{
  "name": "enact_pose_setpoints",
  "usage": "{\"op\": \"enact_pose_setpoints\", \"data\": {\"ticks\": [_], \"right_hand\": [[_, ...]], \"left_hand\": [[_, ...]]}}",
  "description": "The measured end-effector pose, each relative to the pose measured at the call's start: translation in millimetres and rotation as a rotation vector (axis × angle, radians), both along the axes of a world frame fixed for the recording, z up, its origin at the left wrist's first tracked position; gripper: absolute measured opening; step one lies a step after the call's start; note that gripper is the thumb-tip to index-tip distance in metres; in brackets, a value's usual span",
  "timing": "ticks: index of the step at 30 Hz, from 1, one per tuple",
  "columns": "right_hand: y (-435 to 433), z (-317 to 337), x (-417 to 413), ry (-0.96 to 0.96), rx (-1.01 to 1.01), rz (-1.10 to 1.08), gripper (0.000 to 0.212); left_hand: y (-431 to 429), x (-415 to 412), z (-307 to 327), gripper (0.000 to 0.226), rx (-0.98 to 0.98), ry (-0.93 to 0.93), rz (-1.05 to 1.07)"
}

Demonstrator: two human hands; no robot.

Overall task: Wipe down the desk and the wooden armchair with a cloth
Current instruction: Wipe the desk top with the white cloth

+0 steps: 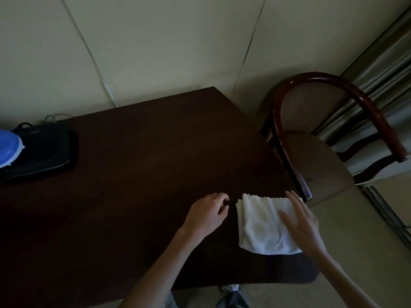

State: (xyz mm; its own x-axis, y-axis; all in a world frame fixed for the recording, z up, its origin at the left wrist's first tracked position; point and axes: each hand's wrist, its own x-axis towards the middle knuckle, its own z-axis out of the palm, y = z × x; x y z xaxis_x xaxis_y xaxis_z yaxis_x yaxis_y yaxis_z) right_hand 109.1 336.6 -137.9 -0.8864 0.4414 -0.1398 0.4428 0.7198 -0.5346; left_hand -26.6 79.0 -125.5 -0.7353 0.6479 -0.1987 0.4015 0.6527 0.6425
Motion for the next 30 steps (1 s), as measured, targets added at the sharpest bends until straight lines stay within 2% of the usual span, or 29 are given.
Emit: {"op": "enact_pose_setpoints", "data": {"ticks": [2, 4, 8, 11, 15, 18, 24, 30], "right_hand": [[23.5, 3.2, 17.7, -0.053, -0.015, -0.234, 0.056], [36.6, 3.5, 27.2, -0.138, -0.088, -0.313, 0.052], [32.4, 1.9, 24.8, -0.166, -0.261, -0.323, 0.056], [24.9, -2.5, 15.5, -0.218, -0.296, -0.368, 0.052], [17.5, 3.9, 8.2, -0.218, -0.349, -0.382, 0.029], [12.1, 11.5, 7.8, -0.160, -0.352, -0.362, 0.021], [-2.7, 24.4, 11.8, -0.050, -0.476, -0.322, 0.030], [-21.8, 30.7, 23.4, -0.065, -0.508, -0.380, 0.030]], "left_hand": [[22.7, 11.4, 4.0, 0.031, -0.061, -0.082, 0.024], [43.7, 21.4, 5.9, 0.035, -0.092, -0.168, 0.081], [71.9, 32.1, 6.1, 0.046, -0.103, -0.277, 0.236], [78.2, 36.3, 5.5, 0.047, -0.094, -0.309, 0.309], [74.3, 44.2, 2.3, 0.031, 0.017, -0.299, 0.398], [67.0, 44.1, 3.0, 0.022, 0.101, -0.286, 0.463], [51.2, 42.6, 10.7, 0.017, 0.238, -0.405, 0.508], [40.3, 45.9, 13.6, 0.021, 0.231, -0.338, 0.493]]}}
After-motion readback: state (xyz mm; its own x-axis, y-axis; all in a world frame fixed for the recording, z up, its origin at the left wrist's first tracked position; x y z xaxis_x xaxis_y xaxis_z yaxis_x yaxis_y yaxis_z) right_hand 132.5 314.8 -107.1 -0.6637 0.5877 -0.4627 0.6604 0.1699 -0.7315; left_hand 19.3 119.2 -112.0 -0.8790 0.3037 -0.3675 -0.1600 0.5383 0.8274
